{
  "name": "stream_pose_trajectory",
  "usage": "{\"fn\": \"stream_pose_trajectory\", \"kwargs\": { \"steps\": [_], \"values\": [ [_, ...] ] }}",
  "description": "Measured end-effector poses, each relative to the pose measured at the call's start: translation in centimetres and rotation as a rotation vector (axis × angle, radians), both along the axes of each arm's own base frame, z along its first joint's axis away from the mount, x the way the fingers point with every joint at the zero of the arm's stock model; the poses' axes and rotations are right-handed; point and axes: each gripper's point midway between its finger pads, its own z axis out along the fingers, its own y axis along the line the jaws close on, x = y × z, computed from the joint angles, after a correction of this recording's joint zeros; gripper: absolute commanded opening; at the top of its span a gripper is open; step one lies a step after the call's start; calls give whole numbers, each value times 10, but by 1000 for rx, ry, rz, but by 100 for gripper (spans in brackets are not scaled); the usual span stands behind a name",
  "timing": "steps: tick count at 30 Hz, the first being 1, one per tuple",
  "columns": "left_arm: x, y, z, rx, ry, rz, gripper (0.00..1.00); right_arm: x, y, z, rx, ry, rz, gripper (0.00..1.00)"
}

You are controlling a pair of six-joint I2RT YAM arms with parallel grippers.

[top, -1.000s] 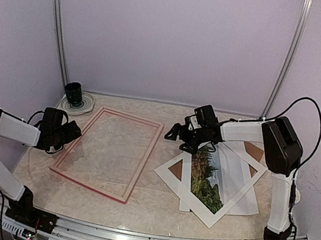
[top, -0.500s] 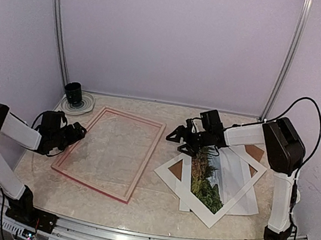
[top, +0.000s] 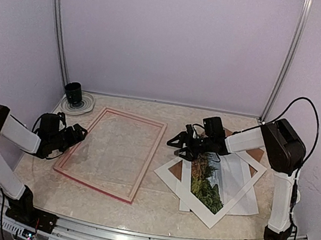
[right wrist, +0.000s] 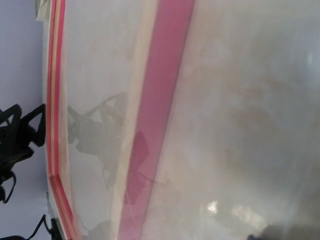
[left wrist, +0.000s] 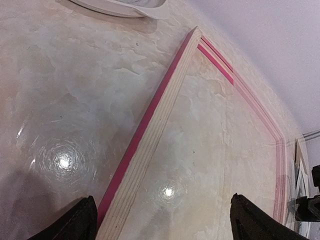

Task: Put the photo into the frame
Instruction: Pick up the glass panel from the frame body.

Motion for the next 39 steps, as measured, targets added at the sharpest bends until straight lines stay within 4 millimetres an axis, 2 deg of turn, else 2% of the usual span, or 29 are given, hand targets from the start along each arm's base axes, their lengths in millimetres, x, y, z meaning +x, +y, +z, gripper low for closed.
{"fn": "stream_pose_trajectory", "kwargs": {
  "steps": [5,15,22,33,39],
  "values": [
    [0,0,0,-2,-4,-2,90,-4,2,0,39,21,16,71],
    [-4,-4,0,-23,-15,-17,88,-12,9,-4,132,53,58,58],
    [-5,-5,-1,-38,-19,-16,88,-13,11,-2,161,60,71,43],
    [-14,-4,-11,-50,9,-6,88,-18,11,-2,163,79,113,42],
    [-14,-4,-11,-51,9,-5,88,-19,13,-6,153,95,132,37]
  ]
}}
